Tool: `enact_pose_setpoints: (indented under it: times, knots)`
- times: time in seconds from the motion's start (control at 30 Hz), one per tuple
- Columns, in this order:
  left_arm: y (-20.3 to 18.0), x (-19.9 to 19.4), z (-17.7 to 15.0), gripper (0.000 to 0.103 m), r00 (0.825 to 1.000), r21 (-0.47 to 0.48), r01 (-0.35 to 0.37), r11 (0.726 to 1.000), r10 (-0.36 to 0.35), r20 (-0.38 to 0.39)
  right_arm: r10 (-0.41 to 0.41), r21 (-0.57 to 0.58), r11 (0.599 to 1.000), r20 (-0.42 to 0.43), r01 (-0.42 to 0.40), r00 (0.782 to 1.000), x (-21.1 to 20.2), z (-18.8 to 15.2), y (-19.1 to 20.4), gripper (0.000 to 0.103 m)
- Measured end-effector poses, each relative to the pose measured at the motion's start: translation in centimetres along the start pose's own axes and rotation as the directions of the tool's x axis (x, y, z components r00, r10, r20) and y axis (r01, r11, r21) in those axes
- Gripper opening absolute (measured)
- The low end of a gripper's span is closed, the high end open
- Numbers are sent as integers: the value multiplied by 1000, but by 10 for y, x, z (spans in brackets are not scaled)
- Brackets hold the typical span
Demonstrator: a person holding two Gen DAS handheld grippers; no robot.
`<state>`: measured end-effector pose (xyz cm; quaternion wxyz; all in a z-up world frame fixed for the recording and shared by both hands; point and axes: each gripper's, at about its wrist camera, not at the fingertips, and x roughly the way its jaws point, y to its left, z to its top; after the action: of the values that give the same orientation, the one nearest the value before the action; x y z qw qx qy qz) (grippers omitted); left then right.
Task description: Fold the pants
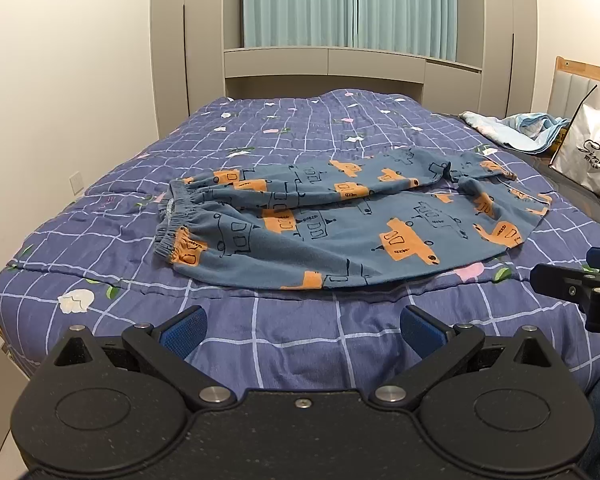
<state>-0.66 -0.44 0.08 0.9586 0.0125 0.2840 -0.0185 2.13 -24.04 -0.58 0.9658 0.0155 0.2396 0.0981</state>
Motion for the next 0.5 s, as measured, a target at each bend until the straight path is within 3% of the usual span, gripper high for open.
enact_pose_setpoints:
  times: [0.5]
  knots:
    - [0,12,1,103,999,3,-5,1000,5,-43,15,1,1000,-34,-15,999,6,-2,1,103]
